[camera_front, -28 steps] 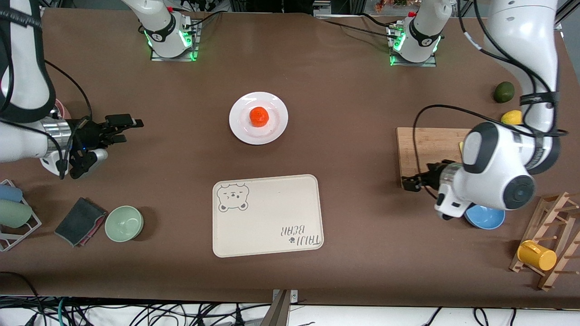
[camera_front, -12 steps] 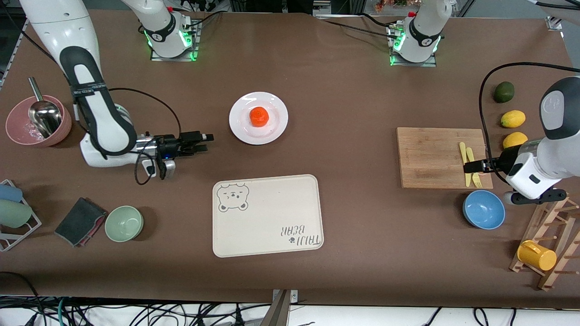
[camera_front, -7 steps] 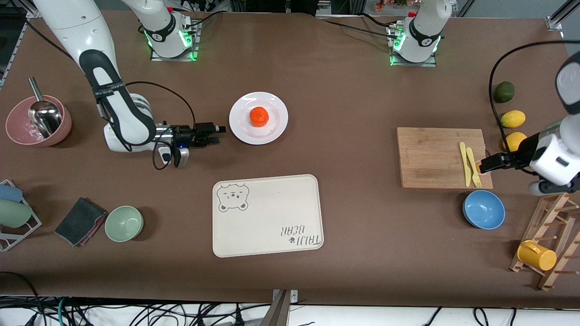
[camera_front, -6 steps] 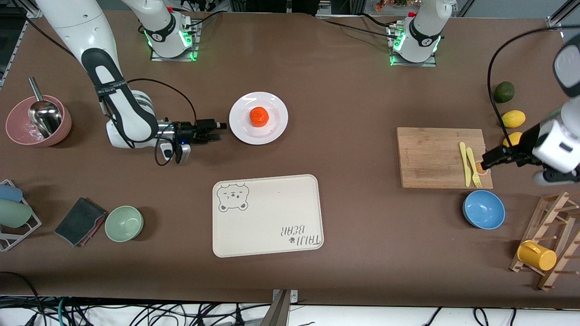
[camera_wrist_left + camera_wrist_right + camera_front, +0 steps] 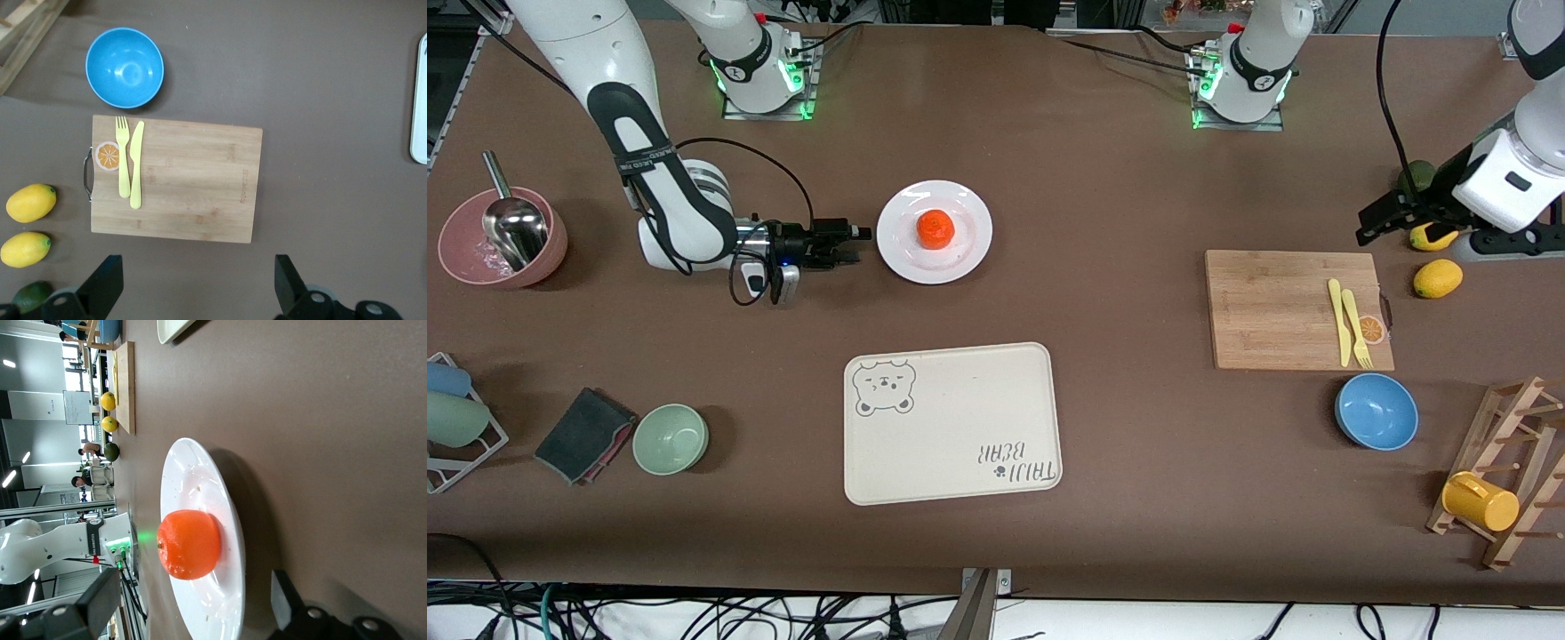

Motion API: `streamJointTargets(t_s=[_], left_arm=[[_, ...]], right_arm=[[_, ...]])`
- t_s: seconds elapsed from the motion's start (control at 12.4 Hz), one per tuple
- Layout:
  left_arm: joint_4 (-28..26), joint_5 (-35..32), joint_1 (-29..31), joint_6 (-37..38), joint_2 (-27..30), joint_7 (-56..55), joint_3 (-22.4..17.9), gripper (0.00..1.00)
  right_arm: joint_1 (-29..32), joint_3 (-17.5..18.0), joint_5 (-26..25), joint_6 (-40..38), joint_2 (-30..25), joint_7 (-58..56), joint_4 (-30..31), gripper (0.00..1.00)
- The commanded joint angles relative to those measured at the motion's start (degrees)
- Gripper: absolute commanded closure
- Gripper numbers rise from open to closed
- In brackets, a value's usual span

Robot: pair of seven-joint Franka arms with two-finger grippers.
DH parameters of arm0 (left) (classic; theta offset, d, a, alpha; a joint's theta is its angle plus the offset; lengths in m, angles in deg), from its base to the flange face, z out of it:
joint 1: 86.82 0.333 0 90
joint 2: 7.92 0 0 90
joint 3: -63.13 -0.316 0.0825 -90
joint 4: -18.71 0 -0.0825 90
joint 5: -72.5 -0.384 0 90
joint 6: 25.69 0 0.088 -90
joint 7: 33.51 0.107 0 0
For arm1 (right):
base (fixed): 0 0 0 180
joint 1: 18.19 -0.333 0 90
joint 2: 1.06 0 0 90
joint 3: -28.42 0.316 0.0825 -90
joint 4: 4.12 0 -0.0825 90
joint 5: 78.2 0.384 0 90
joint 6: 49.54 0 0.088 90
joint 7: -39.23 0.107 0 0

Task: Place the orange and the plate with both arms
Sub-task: 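Move the right gripper to the plate rim while the left gripper withdraws, then close the right gripper on the white plate rim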

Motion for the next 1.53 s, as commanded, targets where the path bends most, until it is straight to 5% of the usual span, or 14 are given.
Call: streamJointTargets(t_s=[0.0, 0.56, 0.8, 1.12, 1.45], left_arm=[[0.5, -4.6, 0.0, -0.3, -0.1, 0.6, -0.3, 0.0], [4.7, -2.0, 1.8, 3.7, -2.8, 4.7, -0.1, 0.0], [4.8, 3.2, 2.3, 3.0, -3.0, 4.8, -0.2, 0.0], [4.8, 2.2, 1.8, 3.0, -3.0, 4.8, -0.1, 0.0], [4.8, 0.2, 1.5, 3.0, -3.1, 4.8, 0.0, 0.0]], right_arm=[[-0.3, 1.6, 3.1, 2.7, -0.8, -1.9, 1.8, 0.01], [-2.9, 3.3, 12.1, 5.7, 2.8, -8.5, 1.7, 0.1], [-2.9, 3.3, 12.0, 5.7, 2.9, -8.9, 1.6, 0.29], [-2.8, 3.2, 12.0, 5.5, 3.3, -10.1, 1.2, 0.62], [-1.3, 3.2, 12.0, 4.7, 5.9, -14.7, 0.6, 0.71]])
